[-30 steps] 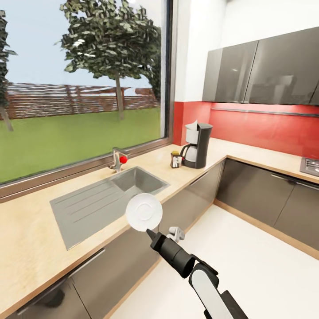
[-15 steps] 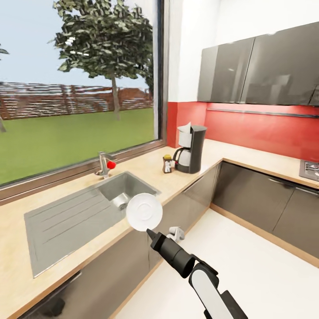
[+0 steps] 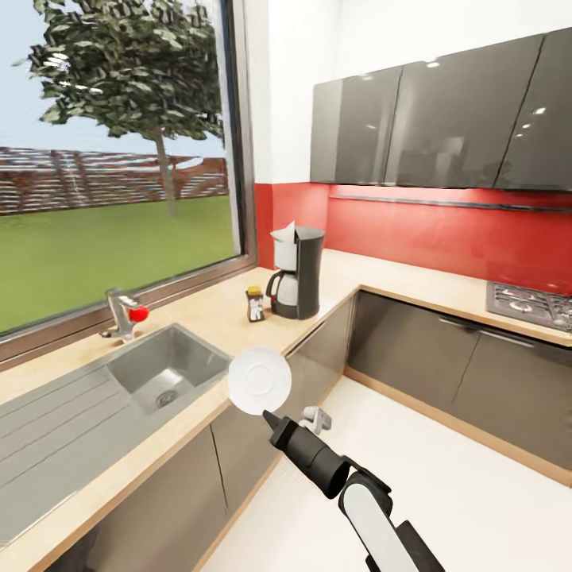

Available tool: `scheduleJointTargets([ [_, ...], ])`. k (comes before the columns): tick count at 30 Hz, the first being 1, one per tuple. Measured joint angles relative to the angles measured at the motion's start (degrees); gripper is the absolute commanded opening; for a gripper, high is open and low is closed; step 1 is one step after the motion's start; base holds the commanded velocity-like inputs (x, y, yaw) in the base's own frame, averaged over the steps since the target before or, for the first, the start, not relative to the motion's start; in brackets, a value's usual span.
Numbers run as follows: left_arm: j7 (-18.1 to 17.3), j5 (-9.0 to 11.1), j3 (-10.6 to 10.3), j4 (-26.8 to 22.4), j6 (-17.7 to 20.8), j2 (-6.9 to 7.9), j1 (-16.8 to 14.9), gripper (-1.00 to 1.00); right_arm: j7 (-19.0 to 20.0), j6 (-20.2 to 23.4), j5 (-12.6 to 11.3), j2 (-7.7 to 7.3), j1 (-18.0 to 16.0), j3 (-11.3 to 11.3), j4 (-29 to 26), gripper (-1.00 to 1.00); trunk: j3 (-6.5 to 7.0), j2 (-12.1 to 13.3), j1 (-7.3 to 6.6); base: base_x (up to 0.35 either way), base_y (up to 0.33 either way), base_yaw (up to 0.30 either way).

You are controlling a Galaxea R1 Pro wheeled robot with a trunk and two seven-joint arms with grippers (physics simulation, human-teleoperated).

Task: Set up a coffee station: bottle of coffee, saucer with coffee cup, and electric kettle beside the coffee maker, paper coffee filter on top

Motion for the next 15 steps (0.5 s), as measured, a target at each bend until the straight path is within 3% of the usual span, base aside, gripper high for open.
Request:
scheduleJointTargets([
  [15, 0.01, 0.06, 0.00, -0.02, 0.01, 0.00, 0.01, 1.00, 0.00, 0.07, -0.13, 0.02, -0.01, 0.02, -0.14, -1.00, 0.00, 0.00, 0.00, 0.281, -0.162, -0.014],
])
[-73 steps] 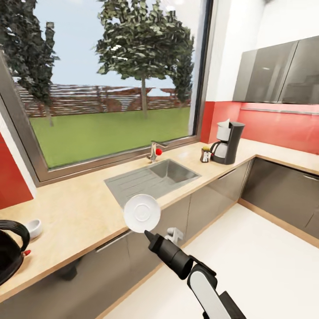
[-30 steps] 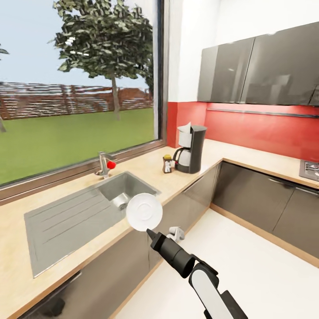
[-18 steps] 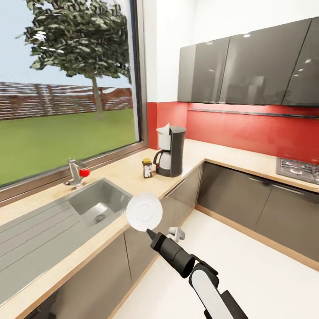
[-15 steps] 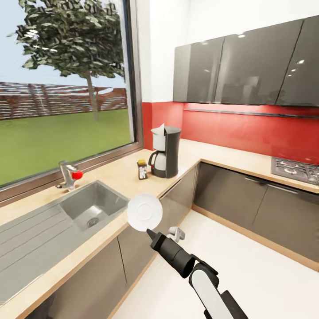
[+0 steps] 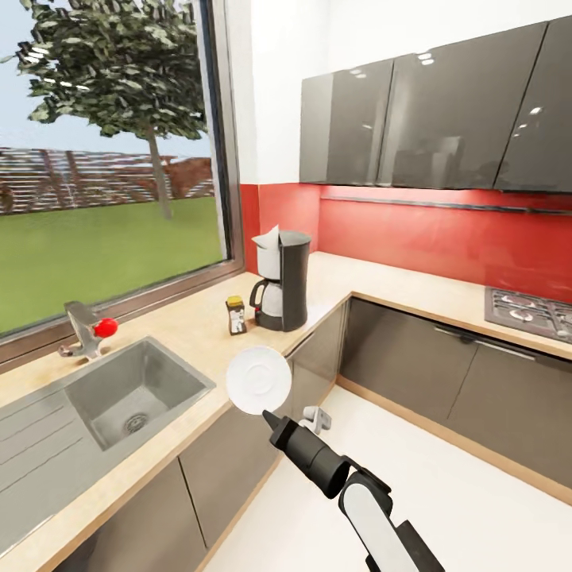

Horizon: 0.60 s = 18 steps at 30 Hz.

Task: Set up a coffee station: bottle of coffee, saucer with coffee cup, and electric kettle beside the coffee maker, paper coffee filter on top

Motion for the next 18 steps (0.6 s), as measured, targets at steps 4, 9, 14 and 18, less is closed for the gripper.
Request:
scheduleJointTargets([
  [4, 0.00, 0.00, 0.01, 0.00, 0.00, 0.00, 0.00, 1.00, 0.00, -0.02, -0.03, 0.03, 0.00, 0.00, 0.03, -1.00, 0.00, 0.00, 0.00, 0.282, -0.155, 0.000],
  [9, 0.00, 0.00, -0.03, 0.00, 0.00, -0.08, 0.00, 1.00, 0.00, -0.06, -0.04, 0.03, 0.00, 0.02, 0.07, -1.00, 0.00, 0.00, 0.00, 0.282, -0.155, 0.000],
  [14, -0.01, -0.03, -0.04, 0.00, 0.00, -0.32, 0.00, 1.00, 0.00, -0.07, -0.04, 0.00, 0.02, 0.00, 0.07, -1.00, 0.00, 0.00, 0.00, 0.271, -0.170, 0.000],
  [18, 0.00, 0.01, -0.01, 1.10, -0.01, -0.34, 0.02, 1.00, -0.02, -0.03, -0.04, 0.06, -0.01, 0.07, 0.08, -1.00, 0.00, 0.00, 0.01, 0.196, -0.220, 0.224],
])
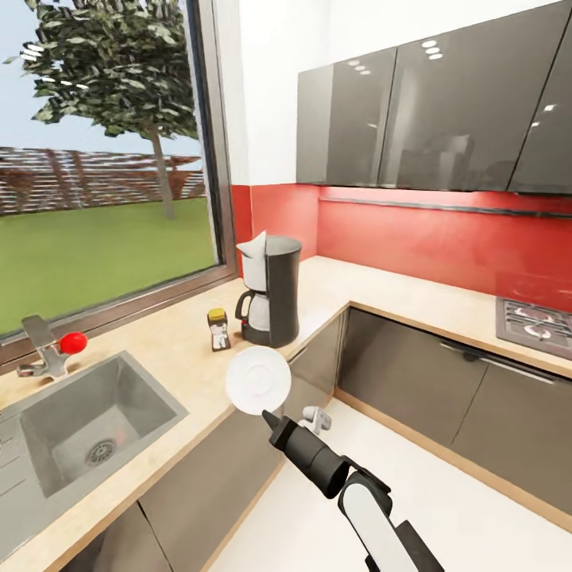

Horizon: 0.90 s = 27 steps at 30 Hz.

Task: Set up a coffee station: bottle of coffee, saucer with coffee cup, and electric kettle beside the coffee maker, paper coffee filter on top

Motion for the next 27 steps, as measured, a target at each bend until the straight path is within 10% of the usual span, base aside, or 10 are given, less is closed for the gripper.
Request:
scheduleJointTargets([
  [22, 0.05, -0.01, -0.02, 4.71, 0.22, -0.04, 7.07, 1.00, -1.09, -0.02, -0.15, 0.85, 0.08, 0.21, 10.22, -1.00, 0.00, 0.00, 0.00, 0.160, -0.240, 0.274],
  [27, 0.20, 0.07, 0.02, 4.73, 0.36, -0.07, 7.29, 1.00, -3.04, 0.01, -4.98, 1.29, 0.06, 0.20, 17.38, -1.00, 0.00, 0.01, 0.02, 0.053, -0.070, 0.273],
])
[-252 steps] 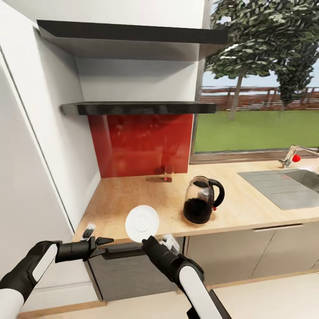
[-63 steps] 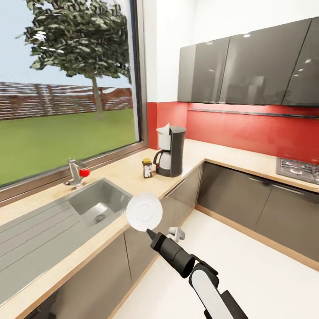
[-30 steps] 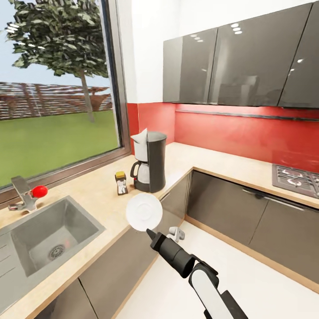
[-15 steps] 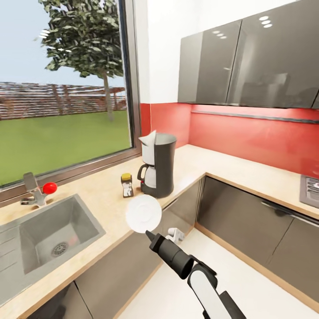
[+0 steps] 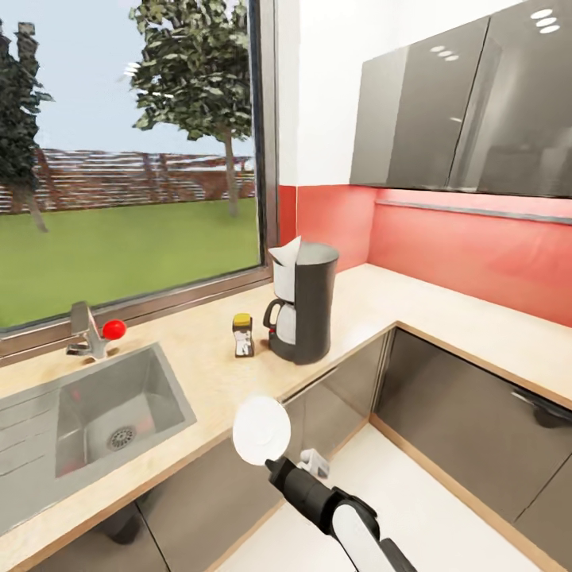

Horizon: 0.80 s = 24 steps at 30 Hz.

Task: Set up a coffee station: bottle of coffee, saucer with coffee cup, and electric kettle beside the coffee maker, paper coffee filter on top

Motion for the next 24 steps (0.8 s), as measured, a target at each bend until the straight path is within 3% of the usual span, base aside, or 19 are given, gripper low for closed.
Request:
scheduleJointTargets([
  [5, -0.15, 0.01, 0.03, 0.55, 0.53, -0.38, 0.02, 1.00, -3.70, -0.06, -1.08, 0.04, -0.03, -0.16, -2.19, -1.00, 0.00, -0.01, -0.03, 0.263, -0.001, 0.034],
  [10, -0.03, -0.13, -0.04, 2.78, 0.36, -1.87, 0.44, 1.00, -3.88, -0.05, -1.14, 0.03, 0.01, -0.25, -2.25, -1.00, -0.01, -0.01, -0.03, 0.333, 0.000, 0.001],
  [19, 0.04, -0.14, -0.06, 3.01, 0.18, -2.25, 1.18, 1.00, -3.89, -0.06, -1.32, 0.01, 0.00, -0.37, -1.81, -1.00, 0.00, -0.01, -0.03, 0.335, 0.000, 0.000],
  [24, 0.04, -0.10, -0.06, 3.04, 0.08, -2.33, 1.46, 1.00, -3.98, 0.02, -1.33, 0.03, 0.00, -0.30, -1.76, -1.00, 0.00, 0.00, -0.01, 0.125, 0.000, 0.000],
])
